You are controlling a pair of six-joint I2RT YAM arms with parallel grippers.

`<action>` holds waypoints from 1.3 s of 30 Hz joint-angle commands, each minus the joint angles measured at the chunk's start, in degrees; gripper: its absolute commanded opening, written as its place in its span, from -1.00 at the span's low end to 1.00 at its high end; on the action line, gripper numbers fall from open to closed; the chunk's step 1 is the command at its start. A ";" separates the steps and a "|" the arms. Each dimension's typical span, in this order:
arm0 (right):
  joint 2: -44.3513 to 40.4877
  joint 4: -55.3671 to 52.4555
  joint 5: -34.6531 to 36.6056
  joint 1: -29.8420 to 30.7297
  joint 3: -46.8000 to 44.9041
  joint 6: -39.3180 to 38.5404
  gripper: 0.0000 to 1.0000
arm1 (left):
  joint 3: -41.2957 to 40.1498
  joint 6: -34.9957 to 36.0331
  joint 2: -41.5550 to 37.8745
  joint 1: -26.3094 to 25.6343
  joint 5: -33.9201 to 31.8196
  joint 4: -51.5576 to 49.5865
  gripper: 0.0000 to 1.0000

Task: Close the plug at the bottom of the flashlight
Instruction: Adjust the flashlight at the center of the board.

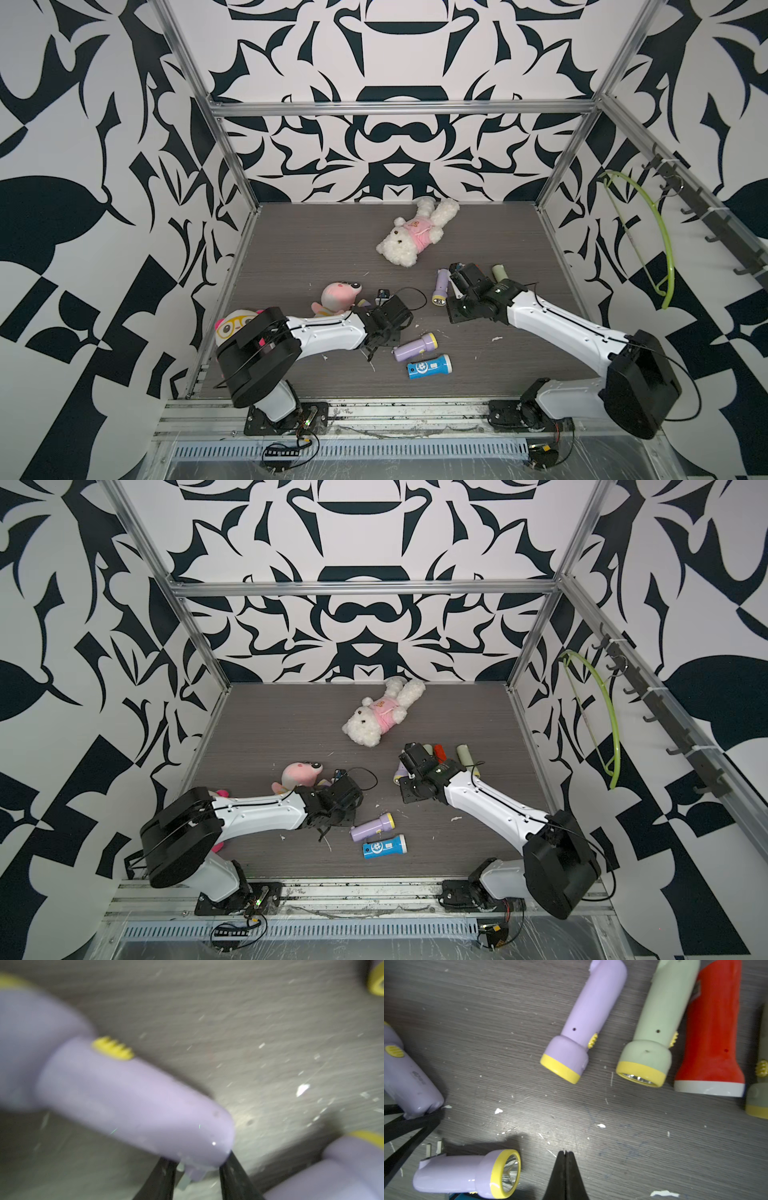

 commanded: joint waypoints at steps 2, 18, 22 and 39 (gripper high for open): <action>-2.05 0.65 0.18 -1.77 -0.95 -1.00 -0.90 | 4.98 4.90 5.75 1.66 5.09 1.75 -0.27; -3.77 0.10 -3.59 -5.28 -2.19 -1.62 -0.90 | 17.31 15.04 0.25 4.48 7.42 -6.32 -0.17; -5.11 -0.54 -3.60 -5.28 -2.01 -1.27 -0.89 | 16.12 18.92 -4.59 5.28 6.29 -10.30 -0.15; -7.31 0.05 -4.36 -5.45 -2.46 -1.71 -0.84 | 17.59 37.52 -0.82 10.41 15.86 -16.13 -0.05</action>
